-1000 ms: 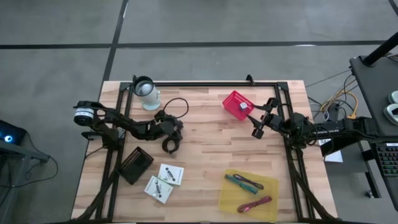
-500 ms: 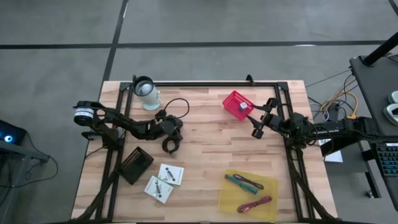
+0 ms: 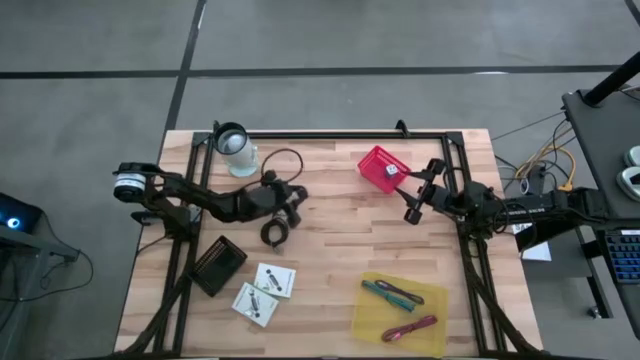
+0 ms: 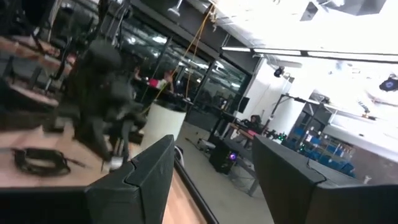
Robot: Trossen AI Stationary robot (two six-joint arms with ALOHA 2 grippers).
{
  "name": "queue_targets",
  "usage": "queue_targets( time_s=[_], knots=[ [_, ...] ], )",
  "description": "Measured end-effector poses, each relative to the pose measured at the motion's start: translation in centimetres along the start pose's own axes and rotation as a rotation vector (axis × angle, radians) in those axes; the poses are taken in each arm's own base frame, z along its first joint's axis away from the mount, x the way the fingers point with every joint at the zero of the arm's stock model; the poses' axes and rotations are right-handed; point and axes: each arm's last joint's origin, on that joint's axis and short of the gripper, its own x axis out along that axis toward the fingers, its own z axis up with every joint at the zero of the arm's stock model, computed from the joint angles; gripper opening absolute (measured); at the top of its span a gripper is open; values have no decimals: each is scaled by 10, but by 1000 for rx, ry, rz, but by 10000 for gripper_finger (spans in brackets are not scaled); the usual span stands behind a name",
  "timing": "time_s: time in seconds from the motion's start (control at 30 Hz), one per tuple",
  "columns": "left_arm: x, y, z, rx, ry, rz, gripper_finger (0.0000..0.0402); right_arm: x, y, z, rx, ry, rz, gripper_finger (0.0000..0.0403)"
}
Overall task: Pick and place items into bin
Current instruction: Put the black charger adapter into the orange bin
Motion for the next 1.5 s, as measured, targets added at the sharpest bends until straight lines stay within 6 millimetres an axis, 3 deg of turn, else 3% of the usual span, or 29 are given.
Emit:
queue_targets(
  time_s=[0.2,0.37,0.47,0.73,1.1,1.3,1.5],
  knots=[
    [-2,-5,22,-74,-222,-124,134,1,4,-4,-87,13,56,203],
    [-6,-8,35,-103,-346,-225,134,3,15,-5,-233,-125,334,203],
    [-8,-9,39,-117,-393,-253,134,10,16,-2,-240,-147,368,203],
    [-7,-13,51,-87,-441,-334,134,52,20,4,-438,-114,379,203],
    [-7,-14,54,-60,-455,-348,134,122,39,-5,-482,-59,436,203],
    [-7,-14,54,-59,-454,-348,134,144,45,-7,-486,-57,441,203],
    [-7,-14,54,-60,-454,-349,134,151,46,-4,-469,-60,433,203]
  ],
)
